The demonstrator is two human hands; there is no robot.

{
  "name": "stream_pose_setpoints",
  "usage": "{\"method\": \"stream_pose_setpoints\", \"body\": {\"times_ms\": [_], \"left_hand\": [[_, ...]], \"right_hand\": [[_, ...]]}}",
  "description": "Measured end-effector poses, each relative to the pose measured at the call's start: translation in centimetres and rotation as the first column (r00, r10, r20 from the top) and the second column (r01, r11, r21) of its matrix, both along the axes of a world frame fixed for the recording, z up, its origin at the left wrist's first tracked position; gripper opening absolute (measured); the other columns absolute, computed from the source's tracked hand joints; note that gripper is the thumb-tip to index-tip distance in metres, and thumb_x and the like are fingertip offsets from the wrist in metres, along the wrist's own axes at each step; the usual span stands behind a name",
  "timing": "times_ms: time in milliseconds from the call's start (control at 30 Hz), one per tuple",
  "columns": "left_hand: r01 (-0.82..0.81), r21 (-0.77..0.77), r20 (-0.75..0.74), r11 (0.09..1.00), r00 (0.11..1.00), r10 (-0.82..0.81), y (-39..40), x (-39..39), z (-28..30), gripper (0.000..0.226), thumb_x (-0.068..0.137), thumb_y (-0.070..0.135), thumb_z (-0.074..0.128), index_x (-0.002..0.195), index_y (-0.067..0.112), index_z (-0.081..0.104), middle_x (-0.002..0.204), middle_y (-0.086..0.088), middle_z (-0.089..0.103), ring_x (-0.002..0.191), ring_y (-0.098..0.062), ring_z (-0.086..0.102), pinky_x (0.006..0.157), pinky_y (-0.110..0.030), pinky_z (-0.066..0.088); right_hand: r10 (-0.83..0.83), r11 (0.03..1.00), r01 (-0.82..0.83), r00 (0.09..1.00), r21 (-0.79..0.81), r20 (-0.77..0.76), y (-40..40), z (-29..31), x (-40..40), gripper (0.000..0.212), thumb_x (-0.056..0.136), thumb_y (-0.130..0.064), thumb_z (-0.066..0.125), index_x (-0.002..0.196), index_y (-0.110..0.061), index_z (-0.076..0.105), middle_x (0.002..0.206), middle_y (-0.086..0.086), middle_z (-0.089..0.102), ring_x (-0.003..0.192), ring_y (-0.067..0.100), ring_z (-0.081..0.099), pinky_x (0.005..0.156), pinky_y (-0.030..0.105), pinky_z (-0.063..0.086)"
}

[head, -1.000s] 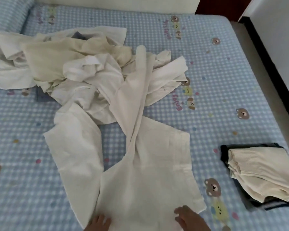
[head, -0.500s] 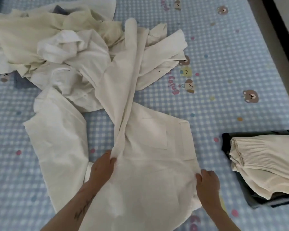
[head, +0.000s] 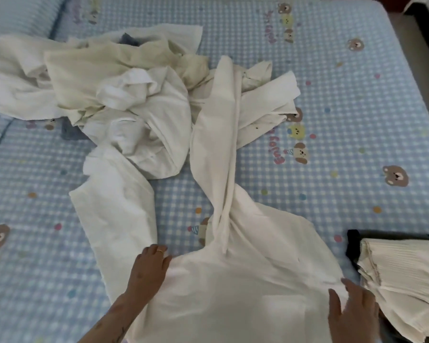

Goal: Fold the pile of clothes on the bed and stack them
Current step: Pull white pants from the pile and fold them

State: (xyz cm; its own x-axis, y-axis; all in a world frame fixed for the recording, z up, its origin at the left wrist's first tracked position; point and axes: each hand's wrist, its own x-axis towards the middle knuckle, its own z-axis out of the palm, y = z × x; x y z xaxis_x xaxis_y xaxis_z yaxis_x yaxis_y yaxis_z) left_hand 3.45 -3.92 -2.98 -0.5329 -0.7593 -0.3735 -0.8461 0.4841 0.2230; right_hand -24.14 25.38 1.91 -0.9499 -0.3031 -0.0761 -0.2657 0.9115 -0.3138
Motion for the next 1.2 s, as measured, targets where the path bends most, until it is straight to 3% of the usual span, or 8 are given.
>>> {"method": "stream_pose_setpoints", "body": {"times_ms": [133, 433, 633, 800, 933, 1033, 1100, 1200], "left_hand": [[-0.431, -0.025, 0.007, 0.902, 0.902, 0.432, -3.8, 6.4, 1.8, 0.032, 0.090, 0.013, 0.058, 0.118, -0.001, 0.059, 0.120, -0.016, 0.059, 0.111, -0.035, 0.053, 0.093, -0.043, 0.043], [-0.760, 0.195, -0.143, 0.620, 0.603, 0.785, -18.0, 13.3, -1.2, 0.047, 0.093, 0.020, 0.054, 0.129, -0.008, 0.044, 0.130, -0.025, 0.052, 0.120, -0.036, 0.050, 0.101, -0.040, 0.038], [-0.780, 0.391, -0.327, 0.488, 0.378, 0.866, -28.0, 11.8, -5.6, 0.046, 0.089, 0.018, 0.061, 0.127, -0.004, 0.045, 0.120, -0.019, 0.055, 0.111, -0.033, 0.052, 0.091, -0.037, 0.043], [-0.753, 0.569, -0.397, 0.331, 0.101, 0.912, -28.6, 16.5, -3.4, 0.012, 0.089, 0.014, 0.057, 0.086, 0.002, 0.057, 0.074, -0.009, 0.051, 0.067, -0.021, 0.046, 0.061, -0.033, 0.036], [-0.840, 0.505, -0.467, 0.199, -0.072, 0.881, -24.9, 28.3, 1.0, 0.016, 0.084, 0.023, 0.064, 0.077, 0.011, 0.055, 0.064, -0.007, 0.052, 0.058, -0.015, 0.046, 0.055, -0.029, 0.037], [-0.931, 0.357, -0.473, 0.079, -0.107, 0.875, -23.5, 37.1, 2.5, 0.014, 0.082, 0.016, 0.068, 0.087, 0.007, 0.059, 0.077, -0.014, 0.062, 0.056, 0.011, 0.055, 0.058, -0.006, 0.041], [-0.928, 0.372, -0.440, -0.006, -0.182, 0.880, -22.6, 41.4, 2.2, 0.014, 0.085, 0.012, 0.066, 0.097, 0.007, 0.059, 0.093, -0.018, 0.065, 0.084, -0.007, 0.064, 0.078, -0.022, 0.046], [-0.942, 0.321, -0.372, -0.097, -0.220, 0.902, -21.0, 46.9, 0.7, 0.025, 0.080, 0.029, 0.063, 0.095, 0.009, 0.057, 0.084, -0.017, 0.062, 0.081, -0.029, 0.056, 0.071, -0.036, 0.040]], "right_hand": [[0.347, 0.909, -0.269, 0.912, -0.317, 0.220, -11.7, 2.2, 5.2, 0.033, 0.079, -0.001, 0.070, 0.111, -0.001, 0.061, 0.100, 0.013, 0.059, 0.088, 0.031, 0.064, 0.079, 0.015, 0.043], [0.770, 0.637, -0.651, 0.568, -0.413, 0.290, -40.2, -0.7, 17.0, 0.041, 0.099, -0.025, 0.044, 0.138, -0.013, 0.043, 0.135, 0.003, 0.051, 0.124, 0.015, 0.048, 0.099, 0.016, 0.032], [0.690, 0.723, -0.651, 0.698, -0.231, 0.193, -52.8, -4.8, 19.6, 0.044, 0.093, -0.016, 0.053, 0.135, -0.006, 0.041, 0.130, 0.011, 0.049, 0.120, 0.028, 0.045, 0.098, 0.034, 0.039], [0.642, 0.766, -0.609, 0.740, -0.207, 0.201, -55.4, -3.9, 21.1, 0.009, 0.092, -0.018, 0.055, 0.085, -0.012, 0.055, 0.083, 0.001, 0.053, 0.076, 0.025, 0.054, 0.065, 0.029, 0.033], [0.854, 0.520, -0.806, 0.484, -0.283, 0.190, -59.8, -1.0, 28.4, 0.008, 0.091, -0.022, 0.058, 0.089, -0.017, 0.063, 0.084, -0.005, 0.059, 0.075, 0.011, 0.051, 0.066, 0.021, 0.031], [0.924, 0.340, -0.899, 0.264, -0.277, 0.277, -64.0, -1.1, 38.1, 0.011, 0.091, -0.026, 0.055, 0.088, -0.021, 0.064, 0.084, -0.005, 0.058, 0.077, 0.012, 0.051, 0.067, 0.025, 0.031], [0.925, 0.286, -0.915, 0.187, -0.283, 0.331, -65.6, -2.2, 44.0, 0.012, 0.092, -0.026, 0.052, 0.089, -0.022, 0.063, 0.084, -0.008, 0.054, 0.080, 0.013, 0.052, 0.069, 0.027, 0.032], [0.915, 0.188, -0.951, 0.079, -0.245, 0.395, -66.6, -4.9, 51.5, 0.014, 0.093, -0.024, 0.049, 0.090, -0.017, 0.061, 0.092, 0.001, 0.060, 0.092, 0.022, 0.056, 0.073, 0.030, 0.035]]}}
